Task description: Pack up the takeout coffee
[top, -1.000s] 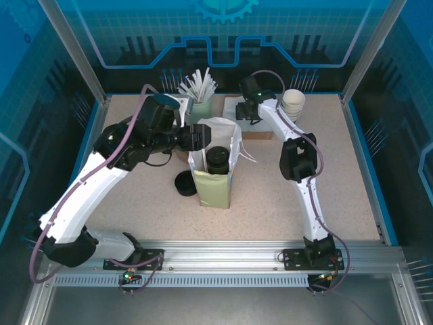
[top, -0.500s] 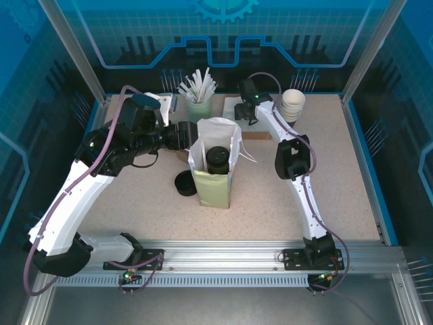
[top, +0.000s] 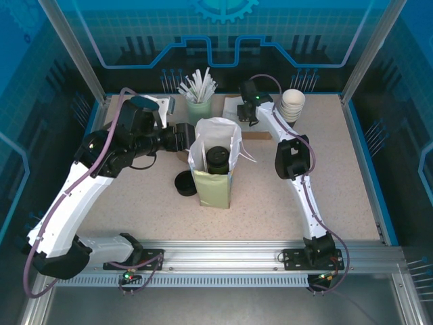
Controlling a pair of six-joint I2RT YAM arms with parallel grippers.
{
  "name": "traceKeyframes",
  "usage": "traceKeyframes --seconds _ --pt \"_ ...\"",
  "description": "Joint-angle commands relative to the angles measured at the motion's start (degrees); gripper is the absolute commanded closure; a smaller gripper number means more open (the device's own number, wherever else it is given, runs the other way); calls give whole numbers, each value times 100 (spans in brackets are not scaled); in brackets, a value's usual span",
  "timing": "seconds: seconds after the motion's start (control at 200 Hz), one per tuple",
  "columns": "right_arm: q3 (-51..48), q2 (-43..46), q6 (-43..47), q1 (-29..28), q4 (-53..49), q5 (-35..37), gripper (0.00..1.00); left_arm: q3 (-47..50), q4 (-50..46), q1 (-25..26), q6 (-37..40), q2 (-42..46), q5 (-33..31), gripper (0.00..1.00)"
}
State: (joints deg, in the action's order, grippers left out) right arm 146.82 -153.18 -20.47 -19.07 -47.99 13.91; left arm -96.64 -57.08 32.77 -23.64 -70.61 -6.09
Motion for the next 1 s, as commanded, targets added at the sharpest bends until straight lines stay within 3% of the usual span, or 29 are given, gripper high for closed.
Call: traceKeyframes --seconds 0.0,0.12,0.445,0.735,0.865,0.995 --pt "175 230 9 11 19 -178 72 88 27 -28 -27 54 107 32" --pt "180 431 34 15 24 -119 73 106 12 -30 -38 76 99 32" --pt "206 1132 131 -70 -154 69 89 180 17 -31 -44 142 37 32" --pt "289 2171 57 -191 -737 29 93 238 -6 -30 -72 213 -18 32" --pt "261 2854 -123 -276 -1105 -312 95 366 34 -34 -54 264 -38 31" --pt "122 3563 -540 -408 -1324 -1200 94 505 124 -39 -77 266 0 30"
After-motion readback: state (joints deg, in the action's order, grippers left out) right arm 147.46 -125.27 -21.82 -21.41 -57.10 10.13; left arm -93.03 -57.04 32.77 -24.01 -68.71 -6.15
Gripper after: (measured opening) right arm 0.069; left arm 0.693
